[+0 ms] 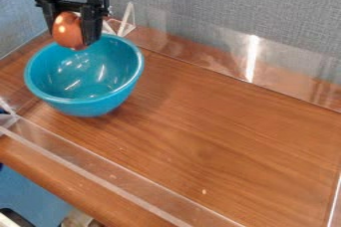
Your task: Put the mushroom in the blue bowl
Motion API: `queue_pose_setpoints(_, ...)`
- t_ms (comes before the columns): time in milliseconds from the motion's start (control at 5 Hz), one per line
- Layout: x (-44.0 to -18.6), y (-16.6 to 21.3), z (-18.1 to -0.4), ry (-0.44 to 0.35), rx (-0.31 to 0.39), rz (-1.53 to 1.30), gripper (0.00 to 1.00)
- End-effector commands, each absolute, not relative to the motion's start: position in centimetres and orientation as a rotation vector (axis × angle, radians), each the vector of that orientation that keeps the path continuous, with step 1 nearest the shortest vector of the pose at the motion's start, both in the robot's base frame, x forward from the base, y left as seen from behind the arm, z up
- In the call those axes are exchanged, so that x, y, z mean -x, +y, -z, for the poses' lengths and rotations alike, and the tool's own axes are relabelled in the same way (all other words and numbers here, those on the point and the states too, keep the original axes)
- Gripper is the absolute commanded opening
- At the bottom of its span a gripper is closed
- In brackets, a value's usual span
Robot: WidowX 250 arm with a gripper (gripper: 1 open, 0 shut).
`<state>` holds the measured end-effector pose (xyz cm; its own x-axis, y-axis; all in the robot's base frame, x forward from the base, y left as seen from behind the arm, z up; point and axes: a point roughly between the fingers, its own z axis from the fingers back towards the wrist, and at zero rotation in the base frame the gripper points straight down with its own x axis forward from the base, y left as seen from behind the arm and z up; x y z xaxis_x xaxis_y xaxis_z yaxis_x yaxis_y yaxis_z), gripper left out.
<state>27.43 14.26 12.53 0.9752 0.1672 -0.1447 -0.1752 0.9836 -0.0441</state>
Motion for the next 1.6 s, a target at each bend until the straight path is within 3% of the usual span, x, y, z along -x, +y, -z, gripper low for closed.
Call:
queue_pose_setpoints(0, -27.4, 14.7, -14.4, 0.076, 0.025, -0.184, 0.0)
queue_pose_setpoints(1400, -27.2, 14.5, -12.9, 0.119, 0.014, -0.174, 0.0)
